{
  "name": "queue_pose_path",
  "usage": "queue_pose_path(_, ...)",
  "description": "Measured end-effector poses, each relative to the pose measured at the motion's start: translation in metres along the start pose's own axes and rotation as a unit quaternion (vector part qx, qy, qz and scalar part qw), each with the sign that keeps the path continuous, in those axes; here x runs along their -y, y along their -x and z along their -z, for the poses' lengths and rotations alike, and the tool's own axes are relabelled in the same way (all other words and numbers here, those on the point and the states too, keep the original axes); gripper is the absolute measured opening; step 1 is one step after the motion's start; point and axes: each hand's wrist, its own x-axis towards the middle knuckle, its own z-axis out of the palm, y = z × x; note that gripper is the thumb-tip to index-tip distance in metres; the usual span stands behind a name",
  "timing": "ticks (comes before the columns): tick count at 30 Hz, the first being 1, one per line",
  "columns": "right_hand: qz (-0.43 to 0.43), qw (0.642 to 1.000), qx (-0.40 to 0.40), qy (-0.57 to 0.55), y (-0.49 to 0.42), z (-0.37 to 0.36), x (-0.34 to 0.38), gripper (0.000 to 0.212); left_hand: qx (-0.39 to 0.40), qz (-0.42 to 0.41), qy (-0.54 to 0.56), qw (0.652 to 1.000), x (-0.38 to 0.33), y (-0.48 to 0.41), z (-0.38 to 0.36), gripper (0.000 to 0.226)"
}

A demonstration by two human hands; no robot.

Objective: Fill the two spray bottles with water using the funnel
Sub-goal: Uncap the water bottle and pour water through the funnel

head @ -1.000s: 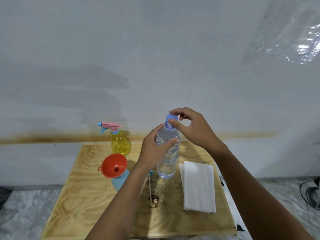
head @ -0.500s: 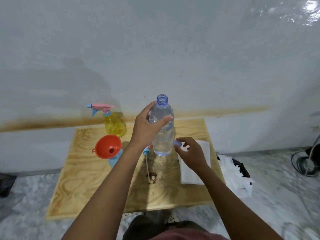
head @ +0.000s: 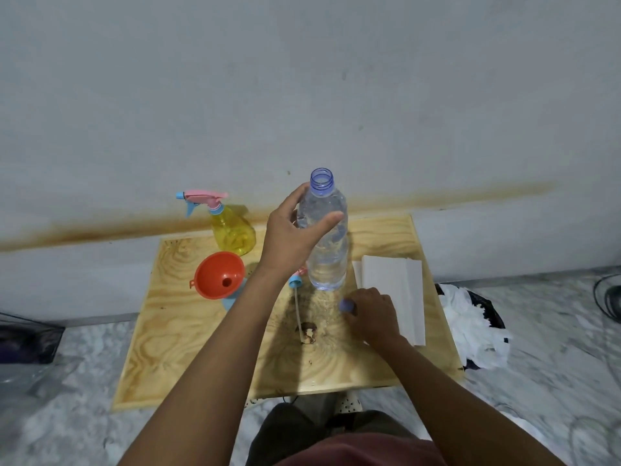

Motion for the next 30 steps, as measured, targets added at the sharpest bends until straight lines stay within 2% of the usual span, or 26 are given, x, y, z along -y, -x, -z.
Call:
queue_pose_path(2, -0.029, 0.994, -0.023, -0.106, -0.004, 0.010, -0.001, 0.032, -0.001, 0.001, 0.000, 1.000, -0.001, 0.001, 0.000, 0.076)
queue_pose_path(4, -0.056, 0.967, -0.072, -0.237, -0.008, 0.031, 0.002, 0.044, -0.001, -0.004, -0.005, 1.000, -0.003, 0.001, 0.001, 0.076)
queue_pose_path(6, -0.030, 0.940, -0.132, -0.312, -0.011, 0.060, 0.015, 0.056, 0.001, -0.007, -0.011, 1.000, -0.005, 0.002, 0.002, 0.074)
queue_pose_path(8, 0.034, 0.922, -0.169, -0.348, -0.014, 0.088, 0.031, 0.067, 0.003, -0.010, -0.016, 1.000, -0.006, 0.002, 0.003, 0.072)
queue_pose_path(12, 0.156, 0.917, -0.144, -0.339, -0.028, 0.117, 0.059, 0.091, 0.017, -0.011, -0.035, 0.999, -0.010, 0.000, 0.007, 0.063)
queue_pose_path(15, 0.178, 0.912, -0.130, -0.345, -0.043, 0.109, 0.072, 0.102, 0.036, -0.002, -0.045, 0.998, -0.011, -0.003, 0.012, 0.059)
queue_pose_path(17, 0.180, 0.908, -0.169, -0.338, -0.051, 0.097, 0.076, 0.105, 0.049, 0.006, -0.047, 0.998, -0.011, -0.004, 0.015, 0.062)
queue_pose_path(22, 0.208, 0.895, -0.233, -0.318, -0.062, 0.084, 0.084, 0.099, 0.059, 0.022, -0.037, 0.997, -0.010, -0.008, 0.019, 0.063)
queue_pose_path(30, 0.187, 0.895, -0.226, -0.335, -0.073, 0.082, 0.086, 0.087, 0.043, 0.008, -0.046, 0.998, -0.018, -0.010, 0.018, 0.057)
